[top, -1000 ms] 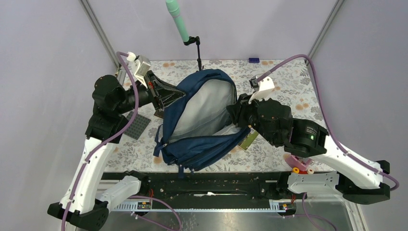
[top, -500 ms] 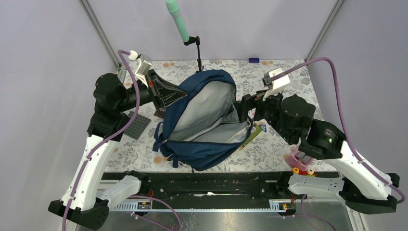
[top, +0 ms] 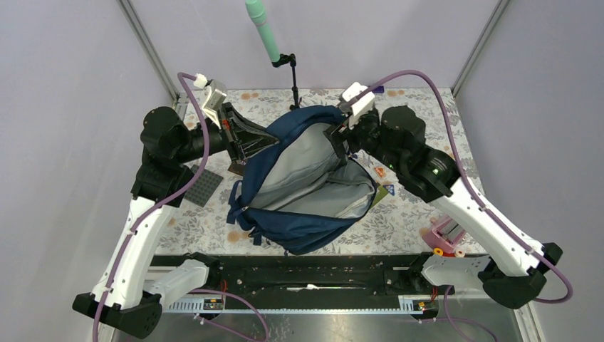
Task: Pack the student bag
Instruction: Adjust the student bag.
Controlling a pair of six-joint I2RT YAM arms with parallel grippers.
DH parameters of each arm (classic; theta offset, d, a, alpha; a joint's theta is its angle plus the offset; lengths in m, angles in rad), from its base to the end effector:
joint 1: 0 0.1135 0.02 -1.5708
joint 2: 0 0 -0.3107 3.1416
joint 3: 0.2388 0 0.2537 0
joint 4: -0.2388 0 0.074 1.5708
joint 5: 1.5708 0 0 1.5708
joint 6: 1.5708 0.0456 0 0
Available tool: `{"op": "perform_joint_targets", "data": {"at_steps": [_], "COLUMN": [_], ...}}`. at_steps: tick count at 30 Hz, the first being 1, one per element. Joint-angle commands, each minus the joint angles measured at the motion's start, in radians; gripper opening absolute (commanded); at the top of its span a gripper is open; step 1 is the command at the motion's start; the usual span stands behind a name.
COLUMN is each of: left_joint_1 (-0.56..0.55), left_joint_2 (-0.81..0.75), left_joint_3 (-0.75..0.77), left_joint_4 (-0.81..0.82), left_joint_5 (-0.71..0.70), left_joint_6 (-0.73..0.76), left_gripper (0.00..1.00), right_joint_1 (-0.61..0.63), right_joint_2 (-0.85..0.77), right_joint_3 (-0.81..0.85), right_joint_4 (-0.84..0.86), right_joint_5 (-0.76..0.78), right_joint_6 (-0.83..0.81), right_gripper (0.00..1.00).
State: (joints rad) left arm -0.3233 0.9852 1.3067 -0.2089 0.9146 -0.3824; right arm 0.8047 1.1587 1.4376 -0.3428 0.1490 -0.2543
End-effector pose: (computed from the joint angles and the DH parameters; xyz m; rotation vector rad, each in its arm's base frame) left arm 0.1444 -0.0865 0.5187 0.7448 1.4519 -1.2129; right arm 0.1677 0.1646 0.5161 -0.7285 1.4720 0.2999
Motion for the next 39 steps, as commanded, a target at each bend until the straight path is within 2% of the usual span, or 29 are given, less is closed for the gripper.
{"op": "perform_joint_targets", "data": {"at_steps": [1, 3, 4, 7, 13, 16, 18, 21, 23, 24, 25, 28, 31, 37, 39], "left_joint_1": [0.004, 0.004, 0.004, 0.004, 0.004, 0.004, 0.004, 0.004, 0.004, 0.004, 0.004, 0.004, 0.020, 0.159, 0.209], "left_joint_2": [-0.010, -0.008, -0.007, -0.001, 0.023, 0.058, 0.084, 0.113, 0.121, 0.125, 0.126, 0.115, 0.076, 0.056, 0.069], "left_joint_3": [0.088, 0.100, 0.107, 0.120, 0.126, 0.130, 0.131, 0.120, 0.104, 0.097, 0.091, 0.057, -0.035, -0.220, -0.283], "left_joint_4": [0.162, 0.146, 0.137, 0.123, 0.125, 0.123, 0.117, 0.117, 0.113, 0.104, 0.092, 0.055, 0.037, -0.011, -0.002], "left_joint_5": [0.022, 0.020, 0.015, -0.012, -0.104, -0.137, -0.146, -0.164, -0.200, -0.229, -0.257, -0.375, -0.579, -0.919, -0.957], "left_joint_6": [0.006, 0.014, 0.021, 0.035, 0.049, 0.049, 0.047, 0.058, 0.071, 0.076, 0.085, 0.108, 0.096, -0.025, -0.045], "left_gripper": [0.00, 0.00, 0.00, 0.00, 0.00, 0.00, 0.16, 0.59, 0.82, 0.93, 0.98, 0.99, 0.99, 0.99, 0.99], "right_joint_1": [-0.016, -0.016, -0.016, -0.017, -0.016, -0.016, -0.016, -0.016, -0.016, -0.016, -0.016, -0.016, -0.016, -0.017, -0.016], "right_joint_2": [0.027, 0.025, 0.019, -0.003, 0.005, 0.035, 0.051, 0.077, 0.099, 0.113, 0.128, 0.174, 0.202, 0.213, 0.211], "right_joint_3": [0.043, 0.052, 0.057, 0.088, 0.301, 0.442, 0.527, 0.621, 0.692, 0.731, 0.772, 0.872, 0.939, 0.966, 0.963], "right_joint_4": [0.088, 0.087, 0.087, 0.075, -0.126, -0.285, -0.386, -0.476, -0.527, -0.550, -0.570, -0.609, -0.629, -0.629, -0.628], "right_joint_5": [-0.200, -0.233, -0.233, -0.180, 0.028, 0.153, 0.220, 0.343, 0.411, 0.443, 0.478, 0.514, 0.540, 0.587, 0.593], "right_joint_6": [-0.115, -0.110, -0.104, -0.081, -0.041, -0.008, 0.020, 0.069, 0.092, 0.097, 0.102, 0.109, 0.112, 0.104, 0.106], "right_gripper": [0.65, 0.32, 0.22, 0.00, 0.00, 0.00, 0.00, 0.00, 0.00, 0.00, 0.00, 0.00, 0.00, 0.00, 0.00]}}
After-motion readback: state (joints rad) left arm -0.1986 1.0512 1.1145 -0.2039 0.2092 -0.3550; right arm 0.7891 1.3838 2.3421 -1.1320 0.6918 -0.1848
